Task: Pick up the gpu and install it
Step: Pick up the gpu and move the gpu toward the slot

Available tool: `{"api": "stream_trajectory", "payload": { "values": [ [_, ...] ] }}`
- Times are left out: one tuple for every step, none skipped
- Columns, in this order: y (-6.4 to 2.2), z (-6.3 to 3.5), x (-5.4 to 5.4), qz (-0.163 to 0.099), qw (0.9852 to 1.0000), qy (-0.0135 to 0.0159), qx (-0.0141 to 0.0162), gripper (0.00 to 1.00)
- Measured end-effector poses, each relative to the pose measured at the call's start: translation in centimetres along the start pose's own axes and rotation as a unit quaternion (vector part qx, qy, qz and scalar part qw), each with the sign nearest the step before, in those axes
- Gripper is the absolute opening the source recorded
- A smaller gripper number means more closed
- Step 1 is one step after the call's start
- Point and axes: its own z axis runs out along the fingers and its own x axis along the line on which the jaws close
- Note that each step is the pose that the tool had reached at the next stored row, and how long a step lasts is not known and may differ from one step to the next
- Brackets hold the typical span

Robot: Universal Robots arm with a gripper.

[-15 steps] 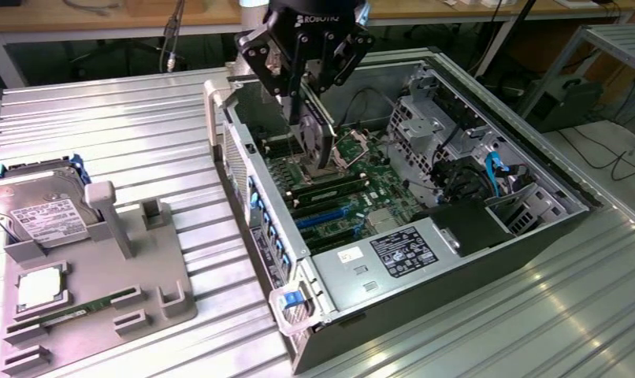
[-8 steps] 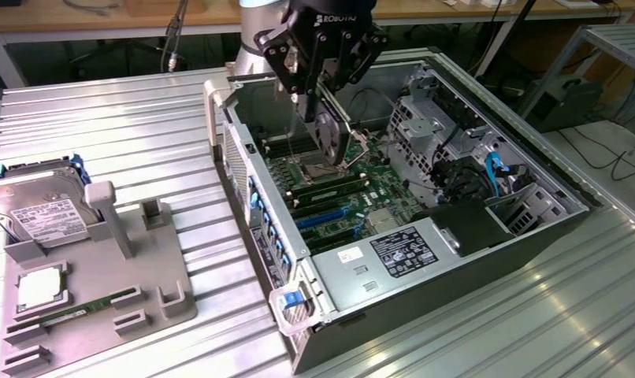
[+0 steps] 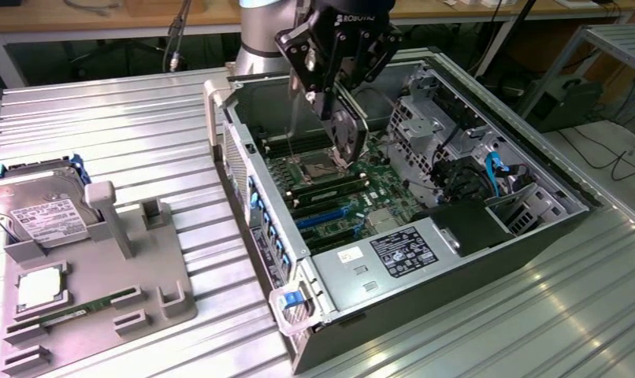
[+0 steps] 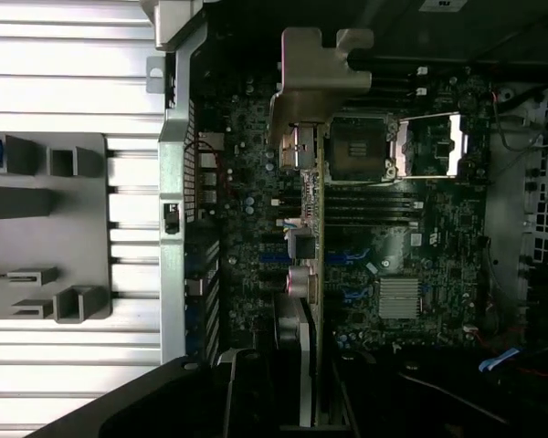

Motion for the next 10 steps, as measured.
{"api": "stream_trajectory", "payload": {
  "values": [
    [0.0,0.01,-0.2,0.0,1.0,0.0,0.0,0.28],
    [0.0,0.02,-0.4,0.0,1.0,0.0,-0.0001,0.28],
    [-0.01,0.03,-0.7,0.0,1.0,0.0,0.0,0.28],
    [-0.01,0.04,-0.9,0.0,1.0,0.0,0.0,0.28],
    [-0.01,0.05,-1.1,0.0,1.0,0.0,0.0,0.28],
    [-0.02,0.05,-1.3,0.0,1.0,0.0,0.0,0.28],
    [-0.02,0.06,-1.5,0.0,1.0,0.0,0.0,0.28],
    [-0.02,0.07,-1.7,0.0,1.0,0.0,0.0,0.28],
    [-0.03,0.08,-2.1,0.0,1.0,0.0,0.0,0.28],
    [-0.03,0.1,-2.5,0.0,1.0,0.0,0.0,0.28]
  ]
}}
